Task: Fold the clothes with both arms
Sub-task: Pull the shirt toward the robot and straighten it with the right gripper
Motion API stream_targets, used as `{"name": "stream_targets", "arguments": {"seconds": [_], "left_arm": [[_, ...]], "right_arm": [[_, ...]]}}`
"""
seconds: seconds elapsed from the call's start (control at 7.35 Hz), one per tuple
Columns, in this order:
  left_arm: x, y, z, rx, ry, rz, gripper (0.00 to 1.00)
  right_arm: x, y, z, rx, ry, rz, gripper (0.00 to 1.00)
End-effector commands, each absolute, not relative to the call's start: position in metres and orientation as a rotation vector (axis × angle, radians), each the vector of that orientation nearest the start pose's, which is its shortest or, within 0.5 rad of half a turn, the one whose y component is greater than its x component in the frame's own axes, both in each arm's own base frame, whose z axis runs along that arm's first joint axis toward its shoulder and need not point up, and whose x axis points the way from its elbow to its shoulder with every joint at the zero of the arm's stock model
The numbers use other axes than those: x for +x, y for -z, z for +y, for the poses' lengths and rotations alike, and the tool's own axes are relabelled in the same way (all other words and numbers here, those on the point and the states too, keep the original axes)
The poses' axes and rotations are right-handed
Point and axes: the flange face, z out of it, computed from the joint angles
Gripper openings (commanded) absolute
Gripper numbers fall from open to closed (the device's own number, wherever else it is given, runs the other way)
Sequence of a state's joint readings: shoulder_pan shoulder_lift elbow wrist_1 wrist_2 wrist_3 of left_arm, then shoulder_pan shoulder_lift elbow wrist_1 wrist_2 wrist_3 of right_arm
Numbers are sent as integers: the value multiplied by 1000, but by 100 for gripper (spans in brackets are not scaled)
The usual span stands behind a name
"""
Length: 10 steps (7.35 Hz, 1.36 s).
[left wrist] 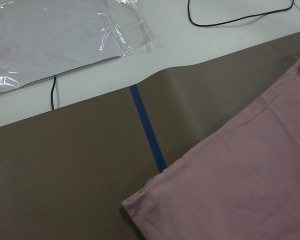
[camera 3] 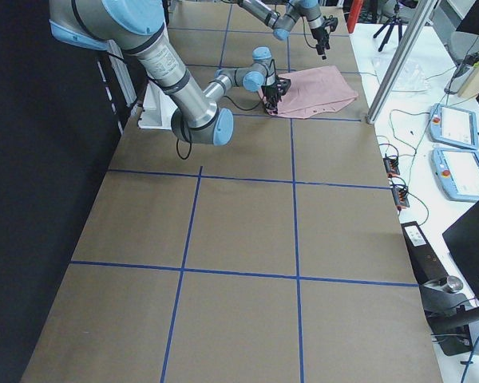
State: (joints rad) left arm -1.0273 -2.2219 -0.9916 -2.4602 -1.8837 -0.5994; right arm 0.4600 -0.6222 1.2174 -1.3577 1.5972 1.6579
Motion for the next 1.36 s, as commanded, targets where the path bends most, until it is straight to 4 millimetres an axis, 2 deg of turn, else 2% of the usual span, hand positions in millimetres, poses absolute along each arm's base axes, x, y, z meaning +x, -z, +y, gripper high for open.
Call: {"name": "stream_targets", "arguments": {"seconds": [0.0, 0.14, 0.27, 0.54, 0.68, 0.82, 0.95, 1.09, 1.22], "left_arm": [[317, -437, -722, 657, -100, 767, 100], [317, -437, -721, 657, -96, 769, 100], [319, -436, -720, 654, -92, 773, 100], [334, -417, -710, 652, -86, 807, 100], [343, -408, -704, 645, -75, 831, 100], [353, -394, -696, 646, -71, 859, 100], [372, -388, -677, 616, -42, 904, 100], [382, -371, -646, 588, 8, 973, 100], [408, -356, -594, 504, 40, 1026, 100]], "right_arm": [[-622, -213, -455, 134, -502, -848, 0], [-588, -223, -439, 134, -505, -842, 0], [-570, -233, -405, 142, -487, -839, 0], [-564, -249, -317, 176, -504, -873, 0], [-573, -247, -285, 199, -523, -884, 0], [-581, -238, -262, 195, -512, -869, 0], [-585, -235, -253, 176, -529, -864, 0], [-585, -237, -251, 176, -526, -859, 0], [-587, -236, -248, 174, -522, -861, 0]]}}
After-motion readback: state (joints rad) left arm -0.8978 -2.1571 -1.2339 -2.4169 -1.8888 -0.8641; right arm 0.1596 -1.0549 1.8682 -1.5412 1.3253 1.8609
